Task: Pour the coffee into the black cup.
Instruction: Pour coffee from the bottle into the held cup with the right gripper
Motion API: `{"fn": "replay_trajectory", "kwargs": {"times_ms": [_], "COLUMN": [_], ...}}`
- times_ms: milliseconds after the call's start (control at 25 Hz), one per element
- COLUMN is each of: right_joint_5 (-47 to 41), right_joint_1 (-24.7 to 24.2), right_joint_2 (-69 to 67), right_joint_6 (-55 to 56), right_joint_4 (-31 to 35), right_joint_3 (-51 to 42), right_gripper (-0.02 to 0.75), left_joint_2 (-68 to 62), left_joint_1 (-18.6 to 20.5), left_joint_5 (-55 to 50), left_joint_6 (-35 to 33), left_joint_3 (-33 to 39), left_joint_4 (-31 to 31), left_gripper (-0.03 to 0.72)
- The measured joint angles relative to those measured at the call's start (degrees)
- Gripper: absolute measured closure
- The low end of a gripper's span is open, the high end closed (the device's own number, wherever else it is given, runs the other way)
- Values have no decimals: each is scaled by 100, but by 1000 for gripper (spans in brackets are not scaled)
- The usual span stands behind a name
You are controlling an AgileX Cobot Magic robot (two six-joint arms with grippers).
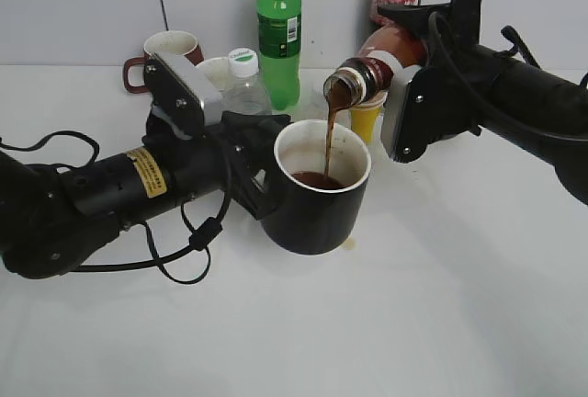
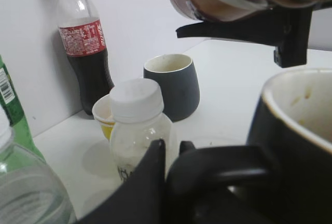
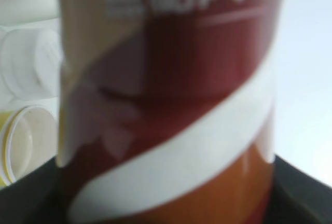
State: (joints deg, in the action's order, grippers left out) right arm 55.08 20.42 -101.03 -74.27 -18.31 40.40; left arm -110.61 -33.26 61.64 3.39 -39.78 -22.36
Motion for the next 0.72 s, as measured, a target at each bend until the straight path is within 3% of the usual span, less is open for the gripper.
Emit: {"fn": "replay_trajectory", "kwargs": {"times_ms": [720], "right_joint_5": [6], "right_joint_1": [0], "right_joint_2": [0], "right_joint_6": [-149], "right_joint_4": [2], "right_joint_3": [0], "right_gripper": [234], "left_joint_2": [0], "left_joint_1": [0], "left_joint_5": [-14], "left_joint_6": [0], "left_joint_3": [0], "left_joint_4": [0], "left_gripper": [640]}}
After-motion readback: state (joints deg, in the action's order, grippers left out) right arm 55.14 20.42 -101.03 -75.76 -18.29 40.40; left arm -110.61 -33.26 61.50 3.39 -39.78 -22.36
